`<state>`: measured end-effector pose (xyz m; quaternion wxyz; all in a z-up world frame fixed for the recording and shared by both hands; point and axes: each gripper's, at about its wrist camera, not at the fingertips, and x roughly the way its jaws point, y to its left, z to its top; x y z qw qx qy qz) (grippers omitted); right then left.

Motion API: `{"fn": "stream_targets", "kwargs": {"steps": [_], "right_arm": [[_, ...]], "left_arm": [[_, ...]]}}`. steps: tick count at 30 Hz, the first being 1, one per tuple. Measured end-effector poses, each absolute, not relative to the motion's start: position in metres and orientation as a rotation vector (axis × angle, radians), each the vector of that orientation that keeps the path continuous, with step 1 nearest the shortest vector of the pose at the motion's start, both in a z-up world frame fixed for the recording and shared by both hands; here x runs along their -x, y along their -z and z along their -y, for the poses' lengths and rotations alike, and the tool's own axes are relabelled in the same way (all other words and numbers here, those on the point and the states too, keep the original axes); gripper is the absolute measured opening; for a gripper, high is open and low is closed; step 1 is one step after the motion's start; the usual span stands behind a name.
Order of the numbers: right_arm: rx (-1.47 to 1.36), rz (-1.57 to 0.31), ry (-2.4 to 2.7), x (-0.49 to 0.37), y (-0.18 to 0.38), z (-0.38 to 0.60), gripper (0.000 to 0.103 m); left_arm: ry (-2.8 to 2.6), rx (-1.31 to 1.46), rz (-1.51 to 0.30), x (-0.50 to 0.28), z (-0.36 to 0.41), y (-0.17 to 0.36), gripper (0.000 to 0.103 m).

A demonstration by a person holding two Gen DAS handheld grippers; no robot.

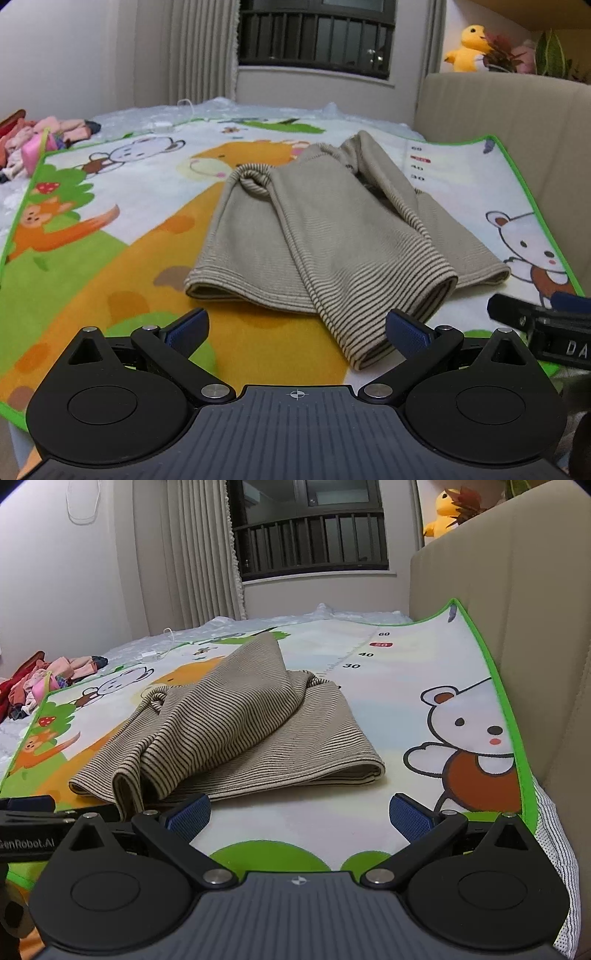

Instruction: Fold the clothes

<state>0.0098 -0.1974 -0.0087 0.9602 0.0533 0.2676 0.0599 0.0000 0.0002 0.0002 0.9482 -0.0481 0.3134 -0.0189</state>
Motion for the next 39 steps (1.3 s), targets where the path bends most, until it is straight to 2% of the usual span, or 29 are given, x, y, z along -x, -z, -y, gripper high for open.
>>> {"fn": "stream_targets", "kwargs": {"steps": [39], "right_arm": [[-0.059, -0.545, -0.111, -0.0145, 0.0058, 0.1948, 0.103]], "left_arm": [[0.052, 0.063, -0.643, -0.0021, 0.0021, -0.0028, 0.103]]}}
